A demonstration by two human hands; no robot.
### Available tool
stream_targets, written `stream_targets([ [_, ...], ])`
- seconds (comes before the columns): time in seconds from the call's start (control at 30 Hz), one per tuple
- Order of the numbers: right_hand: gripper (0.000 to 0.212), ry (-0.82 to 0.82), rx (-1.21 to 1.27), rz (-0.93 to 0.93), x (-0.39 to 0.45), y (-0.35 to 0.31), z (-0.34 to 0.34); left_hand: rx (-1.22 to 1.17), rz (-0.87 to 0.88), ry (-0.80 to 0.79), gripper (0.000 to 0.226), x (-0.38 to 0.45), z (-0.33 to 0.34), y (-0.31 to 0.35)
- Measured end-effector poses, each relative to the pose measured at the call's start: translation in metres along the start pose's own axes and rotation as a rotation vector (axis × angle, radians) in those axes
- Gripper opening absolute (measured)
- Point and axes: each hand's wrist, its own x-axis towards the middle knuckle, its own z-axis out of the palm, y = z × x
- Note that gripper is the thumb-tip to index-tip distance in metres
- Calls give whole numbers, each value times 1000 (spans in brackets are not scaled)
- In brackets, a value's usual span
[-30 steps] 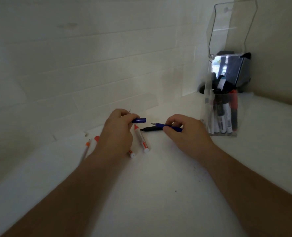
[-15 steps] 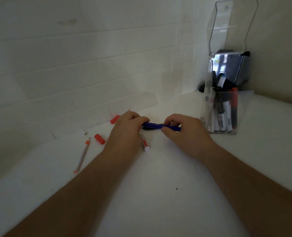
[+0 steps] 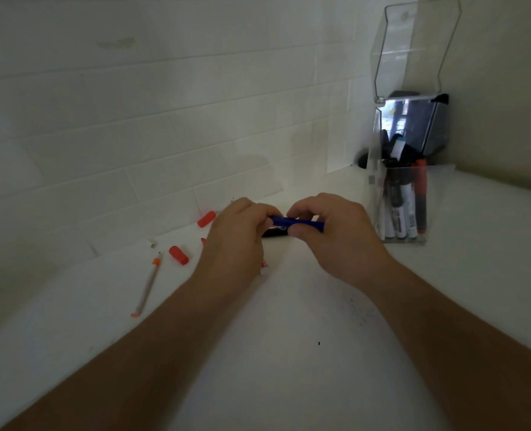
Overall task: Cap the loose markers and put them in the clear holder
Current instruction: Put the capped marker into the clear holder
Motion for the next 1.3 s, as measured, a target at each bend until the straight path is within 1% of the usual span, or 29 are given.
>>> stream_targets([
  [0.1, 18, -40, -22, 36, -3, 3, -2, -22, 50, -72, 26, 1, 2, 5],
  [0.17, 21, -59, -60, 36, -2, 5, -5, -10, 57, -86, 24, 1, 3, 5],
  [0.27, 18, -107, -148, -9, -2, 3, -11, -114, -63, 7, 14, 1, 0, -1],
  [0.33, 17, -134, -220, -53, -2, 1, -11, -195, -106, 54, 13, -1, -1, -6],
  [0.47, 16, -127, -305, -95, -6, -9, -8, -250, 2, 95, 15, -3, -1, -9],
  [0.53, 20, -94, -413, -131, -5, -15, -13, -278, 42, 145, 12, -3, -2, -7],
  [0.6, 21, -65, -497, -130, -1, -25, -27, -310, 73, 207, 20, -5, -5, -6],
  [0.67, 17, 16, -434, -64, 4, -35, -50, -360, 88, 211, 25, -7, -3, -4],
  [0.73, 14, 227, -305, -7, 10, -45, -83, -417, 111, 177, 24, -9, -2, -1],
  [0.8, 12, 418, -208, 30, 19, -51, -118, -393, 155, 123, 25, -12, 2, 2],
  [0.83, 10, 464, -204, 48, 25, -51, -133, -373, 174, 100, 25, -12, 4, 3],
  [0.9, 9, 459, -312, 109, 35, -39, -156, -354, 182, 81, 24, -13, 6, 3],
  [0.97, 15, 385, -473, 164, 39, -21, -164, -332, 173, 69, 23, -12, 8, -1],
  [1.0, 20, 344, -498, 178, 38, -13, -164, -320, 172, 59, 23, -11, 9, -3],
  [1.1, 46, 227, -430, 216, 29, 0, -156, -290, 175, 14, 22, -12, 12, -9],
  [1.13, 52, 217, -415, 226, 26, 1, -153, -285, 176, 3, 21, -13, 13, -11],
  [1.17, 57, 237, -398, 231, 24, 4, -151, -283, 175, -1, 20, -13, 14, -13],
  [1.23, 64, 341, -348, 234, 23, 6, -149, -287, 166, 11, 20, -14, 15, -16],
  [1.3, 63, 468, -290, 213, 26, 4, -152, -291, 155, 28, 20, -12, 16, -17],
])
